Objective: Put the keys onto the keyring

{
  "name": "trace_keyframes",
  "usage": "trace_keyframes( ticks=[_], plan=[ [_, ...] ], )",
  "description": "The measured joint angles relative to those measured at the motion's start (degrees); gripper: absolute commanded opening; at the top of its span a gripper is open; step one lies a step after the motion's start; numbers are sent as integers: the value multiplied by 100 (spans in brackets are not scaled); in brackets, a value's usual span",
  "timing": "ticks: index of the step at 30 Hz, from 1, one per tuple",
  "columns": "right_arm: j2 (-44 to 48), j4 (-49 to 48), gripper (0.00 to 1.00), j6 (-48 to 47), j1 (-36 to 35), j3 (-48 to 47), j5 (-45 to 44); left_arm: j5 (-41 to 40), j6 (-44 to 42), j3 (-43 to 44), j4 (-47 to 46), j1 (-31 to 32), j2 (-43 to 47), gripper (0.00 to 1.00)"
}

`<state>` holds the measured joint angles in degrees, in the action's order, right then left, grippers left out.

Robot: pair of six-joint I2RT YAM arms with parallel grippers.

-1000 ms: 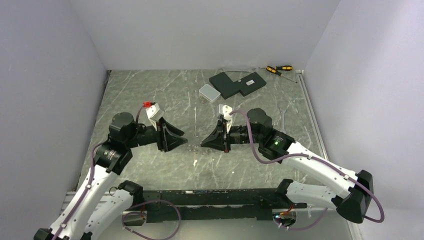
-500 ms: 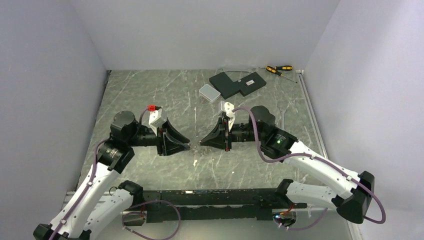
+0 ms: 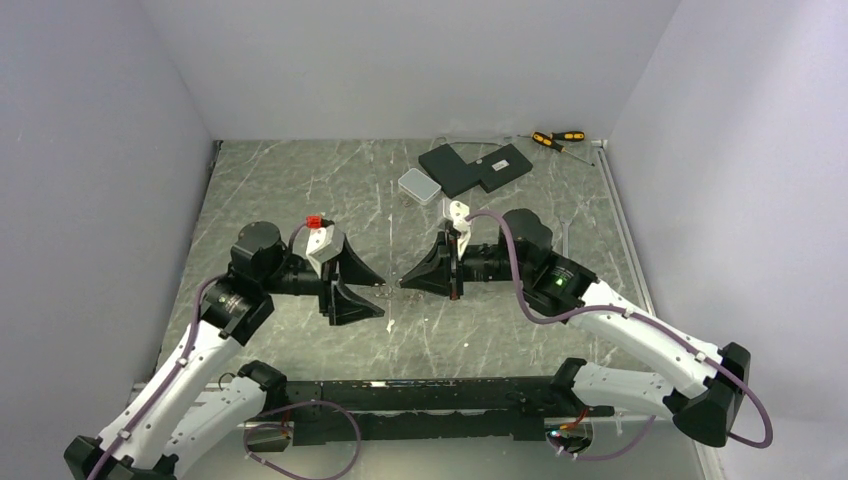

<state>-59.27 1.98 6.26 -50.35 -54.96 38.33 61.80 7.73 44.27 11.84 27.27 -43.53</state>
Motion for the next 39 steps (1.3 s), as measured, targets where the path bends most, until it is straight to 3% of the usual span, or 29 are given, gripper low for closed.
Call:
trace_keyframes(
  ticks=[17,22,25,33,39],
  plan=[
    [-343,317,0,-79,0,-262,514,35,-267,251,-68,9,-114,43],
    [-352,396,0,-125,0,-317,522,48,-275,251,-39,11,-197,8],
    [-363,466,0,-199,15,-339,505,101,-356,256,26,33,-210,0],
    [-385,577,0,-291,17,-361,428,140,-315,319,175,37,-372,0],
    [-404,881,0,-651,50,-417,39,-39,286,599,483,37,-892,0]
  ],
)
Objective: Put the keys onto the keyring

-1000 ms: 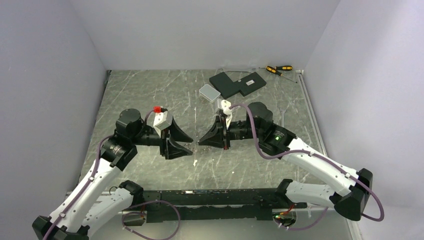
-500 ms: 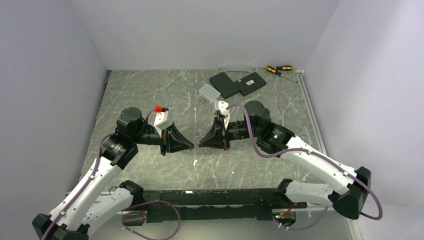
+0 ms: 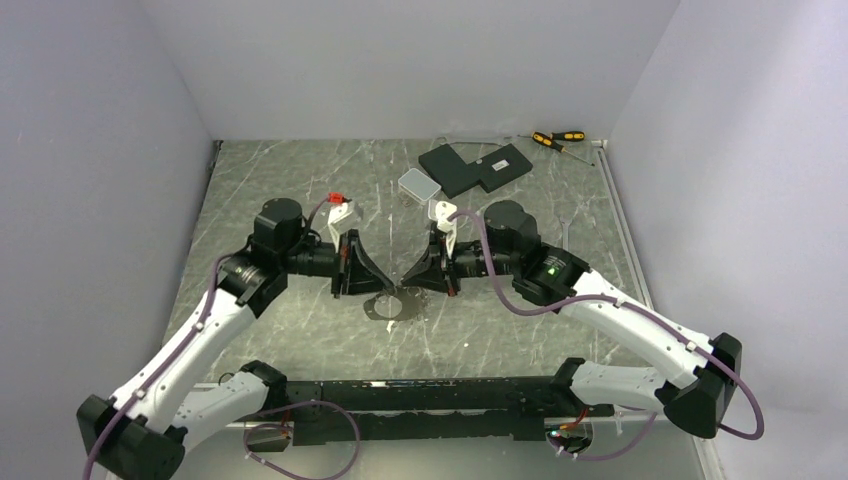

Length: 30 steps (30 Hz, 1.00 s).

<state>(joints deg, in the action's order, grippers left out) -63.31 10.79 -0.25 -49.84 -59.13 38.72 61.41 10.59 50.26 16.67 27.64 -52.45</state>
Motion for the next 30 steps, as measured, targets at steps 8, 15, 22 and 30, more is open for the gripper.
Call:
trace_keyframes(
  ticks=[8,15,22,30],
  plan=[
    [-195,317,0,-560,-11,-2,-739,-535,1399,153,293,-2,-839,0],
    [-238,216,42,-632,-37,9,-1012,-920,2308,153,262,-2,-901,0],
    [-35,-118,55,-603,-46,221,-1438,-1357,2935,94,111,-7,-809,0],
    [892,-1432,64,-1187,-46,1565,-1727,-1777,3978,-225,-188,-90,-662,0]
  ],
)
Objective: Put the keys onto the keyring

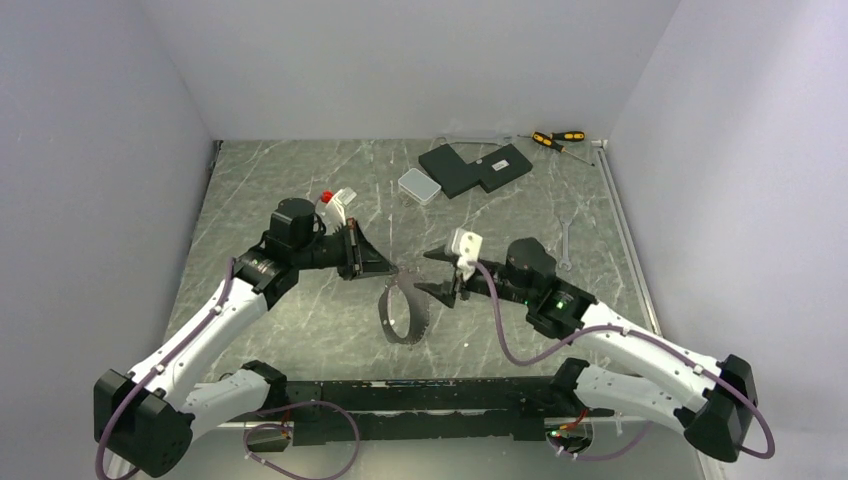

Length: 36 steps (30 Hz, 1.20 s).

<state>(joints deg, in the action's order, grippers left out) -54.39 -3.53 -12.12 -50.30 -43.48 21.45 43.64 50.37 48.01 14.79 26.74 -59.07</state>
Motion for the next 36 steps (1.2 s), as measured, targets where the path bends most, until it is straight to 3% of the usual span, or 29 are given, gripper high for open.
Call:
trace_keyframes(
  ticks=[5,13,29,36],
  plan=[
    [339,-986,65,-588,-35,1012,68,-258,501,0,55,-52,39,0],
    [101,-1663,55,-1226,-352,1106,216,-299,1097,0,208,-114,39,0],
    [-306,-1759,35,-1851,-916,1054,-111,-256,1705,-127,-61,-203,37,0],
    [-400,-1808,32,-2055,-984,1014,-439,-256,1836,-341,-177,-208,37,0]
  ],
)
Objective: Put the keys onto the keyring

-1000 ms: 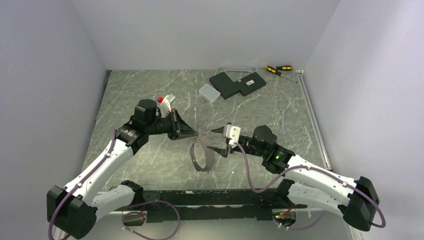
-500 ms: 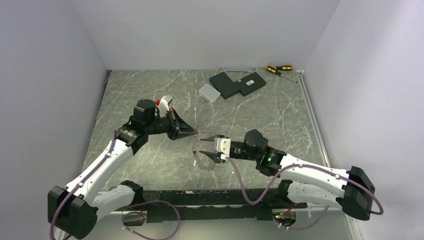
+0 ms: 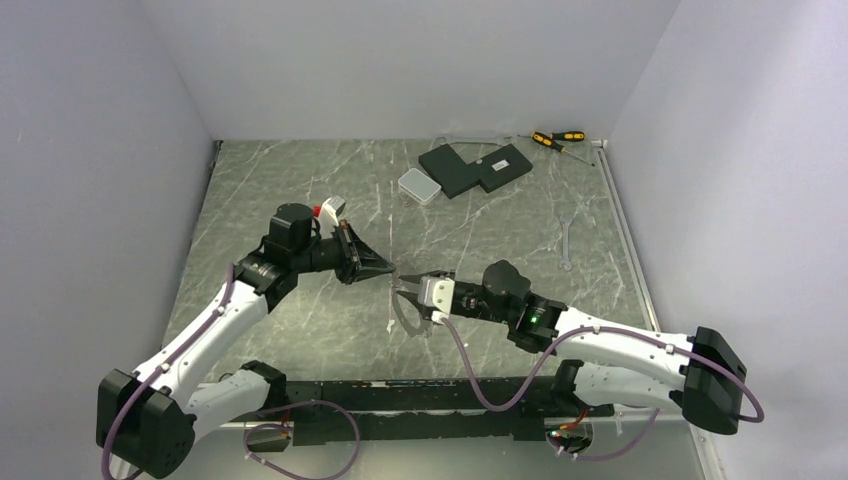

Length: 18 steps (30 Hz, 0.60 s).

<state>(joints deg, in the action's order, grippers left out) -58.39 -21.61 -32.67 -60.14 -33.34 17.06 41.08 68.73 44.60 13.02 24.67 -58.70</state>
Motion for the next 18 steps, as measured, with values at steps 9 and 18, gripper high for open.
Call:
trace_keyframes(
  ticks=[9,18],
  plan=[
    [-170,11,32,-352,-227,-70,-363,4,114,-35,-144,0,-2,0],
    [-186,7,34,-496,-407,-66,-918,0,160,-118,-234,-50,-2,0]
  ],
)
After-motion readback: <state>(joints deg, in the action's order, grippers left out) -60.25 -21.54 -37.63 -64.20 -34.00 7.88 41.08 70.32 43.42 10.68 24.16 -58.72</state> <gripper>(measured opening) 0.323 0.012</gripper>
